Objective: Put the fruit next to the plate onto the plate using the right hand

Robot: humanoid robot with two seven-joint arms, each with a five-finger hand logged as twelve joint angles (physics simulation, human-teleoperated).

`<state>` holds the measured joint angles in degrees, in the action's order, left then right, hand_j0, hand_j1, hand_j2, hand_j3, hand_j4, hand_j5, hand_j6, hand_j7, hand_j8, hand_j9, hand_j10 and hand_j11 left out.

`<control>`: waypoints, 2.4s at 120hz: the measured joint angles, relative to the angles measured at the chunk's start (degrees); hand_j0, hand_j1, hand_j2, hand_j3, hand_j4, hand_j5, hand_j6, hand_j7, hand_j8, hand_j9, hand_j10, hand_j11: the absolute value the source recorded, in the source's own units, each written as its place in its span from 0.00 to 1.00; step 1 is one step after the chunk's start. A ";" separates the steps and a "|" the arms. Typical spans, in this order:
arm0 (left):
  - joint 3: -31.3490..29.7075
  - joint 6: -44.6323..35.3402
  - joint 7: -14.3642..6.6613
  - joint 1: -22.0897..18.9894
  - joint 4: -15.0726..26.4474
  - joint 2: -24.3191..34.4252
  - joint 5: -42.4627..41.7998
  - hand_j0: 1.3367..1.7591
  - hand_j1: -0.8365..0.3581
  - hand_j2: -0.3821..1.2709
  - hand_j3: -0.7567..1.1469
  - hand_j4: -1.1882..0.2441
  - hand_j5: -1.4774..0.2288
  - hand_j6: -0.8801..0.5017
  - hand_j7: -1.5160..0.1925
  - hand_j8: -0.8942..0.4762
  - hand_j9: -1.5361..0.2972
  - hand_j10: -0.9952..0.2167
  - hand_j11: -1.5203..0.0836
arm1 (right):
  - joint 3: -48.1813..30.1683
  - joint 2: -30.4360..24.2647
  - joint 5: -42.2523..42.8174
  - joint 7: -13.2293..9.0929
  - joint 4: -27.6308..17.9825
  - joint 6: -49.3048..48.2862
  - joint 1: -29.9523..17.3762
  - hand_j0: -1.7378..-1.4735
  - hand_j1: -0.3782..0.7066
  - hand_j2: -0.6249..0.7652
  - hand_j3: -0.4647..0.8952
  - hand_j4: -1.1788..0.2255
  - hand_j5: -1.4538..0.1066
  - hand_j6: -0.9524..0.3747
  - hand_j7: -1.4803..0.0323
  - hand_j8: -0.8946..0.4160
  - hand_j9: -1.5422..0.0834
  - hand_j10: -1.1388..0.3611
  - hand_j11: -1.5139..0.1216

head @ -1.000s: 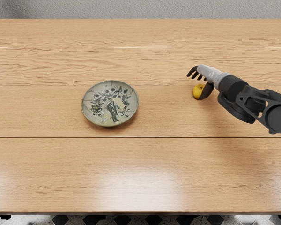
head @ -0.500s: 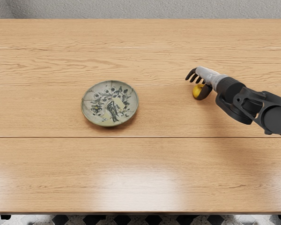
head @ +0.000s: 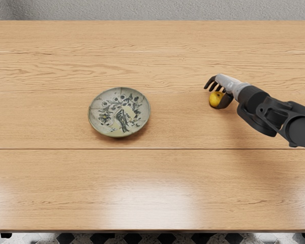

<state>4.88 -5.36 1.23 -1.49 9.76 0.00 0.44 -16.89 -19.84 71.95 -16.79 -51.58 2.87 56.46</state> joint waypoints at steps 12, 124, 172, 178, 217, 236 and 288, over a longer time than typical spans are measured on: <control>-0.01 0.00 0.00 0.00 0.00 0.00 0.00 0.76 0.99 0.23 0.40 0.83 0.87 0.64 0.89 0.65 0.84 0.82 0.95 | 0.01 0.31 0.05 0.08 0.16 0.00 -0.08 0.30 0.54 0.40 0.34 0.51 0.55 0.37 0.59 0.35 0.58 0.45 0.56; 0.01 0.00 0.00 0.00 0.00 0.00 0.00 0.76 0.99 0.23 0.40 0.83 0.87 0.64 0.89 0.65 0.84 0.82 0.95 | -0.42 -0.86 -3.18 0.16 -3.21 -0.79 0.28 0.31 0.58 0.60 0.34 0.40 0.42 0.30 0.45 0.36 0.45 0.39 0.43; 0.01 0.00 0.00 0.00 0.00 0.00 0.00 0.76 0.99 0.23 0.40 0.83 0.87 0.64 0.89 0.65 0.84 0.82 0.95 | -0.97 -5.19 -3.76 -0.62 -14.47 -0.84 0.30 0.30 0.57 0.64 0.34 0.39 0.39 0.28 0.43 0.35 0.43 0.38 0.40; 0.02 0.00 0.00 0.00 0.00 0.00 0.00 0.76 0.99 0.23 0.40 0.83 0.87 0.64 0.89 0.65 0.84 0.82 0.95 | -1.02 -5.52 -3.78 -0.78 -15.76 -0.83 0.30 0.30 0.57 0.65 0.34 0.39 0.39 0.27 0.43 0.34 0.42 0.38 0.40; 0.01 0.00 0.00 0.00 0.00 0.00 0.00 0.76 0.99 0.23 0.40 0.83 0.87 0.64 0.89 0.65 0.84 0.82 0.95 | -1.75 -5.57 -3.73 -1.37 -20.96 -0.85 0.41 0.30 0.58 0.69 0.34 0.38 0.39 0.26 0.42 0.33 0.43 0.36 0.40; 0.01 0.00 0.00 0.00 0.00 0.00 0.00 0.76 0.99 0.23 0.40 0.83 0.87 0.64 0.89 0.65 0.84 0.82 0.95 | -2.06 -5.34 -3.77 -2.28 -22.90 -0.87 0.58 0.31 0.58 0.67 0.34 0.38 0.38 0.26 0.42 0.34 0.43 0.37 0.40; 0.01 0.00 0.00 0.00 0.00 0.00 0.00 0.76 0.99 0.23 0.40 0.83 0.87 0.64 0.89 0.65 0.84 0.82 0.95 | -2.89 -1.68 -3.78 -3.46 -23.91 -0.80 1.30 0.31 0.58 0.69 0.34 0.37 0.38 0.26 0.41 0.34 0.43 0.37 0.40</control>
<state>4.89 -5.36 1.23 -1.49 9.76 0.00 0.44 -19.78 -21.52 68.17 -20.25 -75.48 2.07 57.76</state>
